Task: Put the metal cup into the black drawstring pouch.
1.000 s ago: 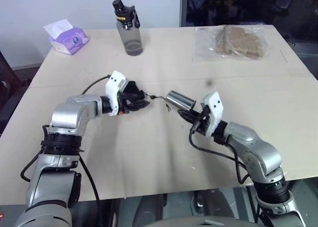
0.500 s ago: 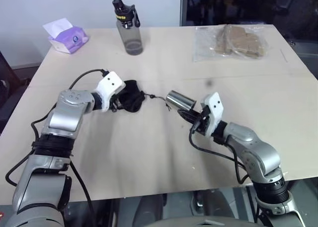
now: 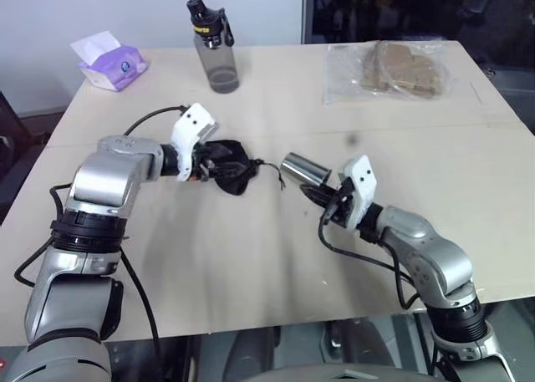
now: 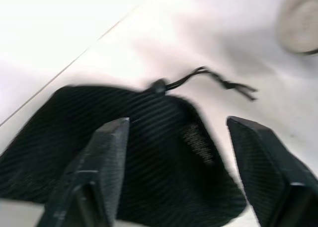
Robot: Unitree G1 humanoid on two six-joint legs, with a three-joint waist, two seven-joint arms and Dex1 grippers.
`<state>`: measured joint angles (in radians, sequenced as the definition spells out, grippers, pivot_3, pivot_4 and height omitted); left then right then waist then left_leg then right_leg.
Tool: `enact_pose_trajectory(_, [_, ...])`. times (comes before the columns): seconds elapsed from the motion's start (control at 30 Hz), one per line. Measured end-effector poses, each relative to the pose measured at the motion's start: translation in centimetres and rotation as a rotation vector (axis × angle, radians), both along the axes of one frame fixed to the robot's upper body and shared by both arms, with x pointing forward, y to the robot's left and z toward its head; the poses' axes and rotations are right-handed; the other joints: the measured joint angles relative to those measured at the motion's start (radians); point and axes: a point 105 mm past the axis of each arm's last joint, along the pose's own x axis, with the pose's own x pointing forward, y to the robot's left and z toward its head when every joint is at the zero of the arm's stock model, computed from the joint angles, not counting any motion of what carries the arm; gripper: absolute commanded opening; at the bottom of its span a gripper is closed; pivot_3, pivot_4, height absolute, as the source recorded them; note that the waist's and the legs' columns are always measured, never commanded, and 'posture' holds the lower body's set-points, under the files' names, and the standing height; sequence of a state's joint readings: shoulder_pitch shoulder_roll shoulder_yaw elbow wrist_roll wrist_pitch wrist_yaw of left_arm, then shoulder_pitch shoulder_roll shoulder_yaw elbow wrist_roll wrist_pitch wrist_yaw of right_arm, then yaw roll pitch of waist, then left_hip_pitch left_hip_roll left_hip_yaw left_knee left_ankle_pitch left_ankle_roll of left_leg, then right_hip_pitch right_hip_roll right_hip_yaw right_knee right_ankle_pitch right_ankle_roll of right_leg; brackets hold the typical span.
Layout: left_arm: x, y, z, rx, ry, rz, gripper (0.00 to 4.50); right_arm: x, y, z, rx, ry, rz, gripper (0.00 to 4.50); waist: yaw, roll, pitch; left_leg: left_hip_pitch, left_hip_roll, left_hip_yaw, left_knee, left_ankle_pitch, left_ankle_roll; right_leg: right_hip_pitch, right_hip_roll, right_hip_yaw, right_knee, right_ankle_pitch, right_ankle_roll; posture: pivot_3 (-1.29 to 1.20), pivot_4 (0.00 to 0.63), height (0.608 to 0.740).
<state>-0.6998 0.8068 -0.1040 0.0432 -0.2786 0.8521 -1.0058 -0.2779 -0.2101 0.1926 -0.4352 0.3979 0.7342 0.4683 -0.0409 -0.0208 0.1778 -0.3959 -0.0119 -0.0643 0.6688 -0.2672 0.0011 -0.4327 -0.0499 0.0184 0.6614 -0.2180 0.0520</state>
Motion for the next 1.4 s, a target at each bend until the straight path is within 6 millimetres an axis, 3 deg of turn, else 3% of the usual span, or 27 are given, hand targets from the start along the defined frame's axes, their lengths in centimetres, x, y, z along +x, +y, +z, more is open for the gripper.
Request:
enact_pose_trajectory(0.13, [-0.7, -1.0, -1.1, 0.053, 0.009, -0.032, 3.09, 0.0, 0.0, 0.0, -0.001, 0.0, -0.002, 0.0, -0.001, 0.0, 0.0, 0.0, 0.0, 0.0, 0.0, 0.0, 0.0, 0.0, 0.0, 0.0, 0.0, 0.0, 0.0, 0.0, 0.15, 0.74])
enact_pose_trajectory(0.4, [0.1, -1.1, -2.5, 0.174, -0.061, 0.002, 3.09, 0.1, -0.1, -0.1, -0.004, 0.001, -0.009, 0.0, 0.001, 0.0, 0.0, 0.0, 0.0, 0.0, 0.0, 0.0, 0.0, 0.0, 0.0, 0.0, 0.0, 0.0, 0.0, 0.0, 0.15, 0.74])
enact_pose_trajectory(0.63, [0.4, -1.0, -3.4, 0.221, -0.085, -0.008, 0.13, 0.1, -0.2, -0.1, -0.007, 0.003, -0.017, 0.0, 0.0, 0.0, 0.0, 0.0, 0.0, 0.0, 0.0, 0.0, 0.0, 0.0, 0.0, 0.0, 0.0, 0.0, 0.0, 0.0, 0.15, 0.74])
enact_pose_trajectory(0.67, [0.5, -0.9, -3.7, 0.227, -0.08, -0.005, 0.02, 0.1, -0.2, -0.1, -0.007, 0.003, -0.018, 0.0, 0.0, 0.0, 0.0, 0.0, 0.0, 0.0, 0.0, 0.0, 0.0, 0.0, 0.0, 0.0, 0.0, 0.0, 0.0, 0.0, 0.15, 0.74])
enact_pose_trajectory(0.87, [1.2, 1.2, -4.0, 0.318, -0.147, 0.0, 0.02, 0.1, -0.3, -0.2, -0.013, 0.005, -0.022, 0.0, 0.0, 0.0, 0.0, 0.0, 0.0, 0.0, 0.0, 0.0, 0.0, 0.0, 0.0, 0.0, 0.0, 0.0, 0.0, 0.0, 0.15, 0.74])
enact_pose_trajectory(1.0, [2.2, 4.2, -3.3, 0.521, -0.315, -0.049, 0.02, 0.1, -0.4, -0.4, -0.015, 0.01, -0.026, 0.0, 0.002, 0.0, 0.0, 0.001, 0.0, 0.0, 0.0, 0.0, 0.0, 0.0, 0.0, 0.0, 0.0, 0.0, 0.0, 0.0, 0.15, 0.74])
enact_pose_trajectory(1.13, [2.8, 4.1, -2.1, 0.625, -0.518, -0.178, 0.02, 0.1, -0.4, -0.4, -0.013, 0.009, -0.024, 0.0, 0.011, 0.0, 0.0, 0.0, -0.001, 0.001, 0.0, 0.0, 0.0, 0.0, -0.001, 0.0, 0.0, 0.0, 0.0, 0.0, 0.15, 0.74])
enact_pose_trajectory(1.27, [3.1, 2.4, -0.5, 0.552, -0.642, -0.235, 0.02, 0.2, -0.6, -0.3, -0.016, 0.007, -0.028, 0.0, 0.014, 0.0, 0.0, -0.001, -0.001, 0.0, 0.001, 0.0, 0.0, 0.0, -0.002, -0.001, 0.0, 0.0, 0.0, 0.0, 0.15, 0.74])
enact_pose_trajectory(1.4, [5.5, 1.9, 2.5, 0.221, -0.471, 0.045, 0.02, 0.3, -0.7, -0.1, -0.008, 0.0, -0.029, 0.0, 0.012, -0.001, 0.0, -0.002, -0.001, -0.003, 0.003, 0.0, 0.0, 0.001, 0.0, -0.003, 0.001, 0.0, 0.0, 0.0, 0.15, 0.74])
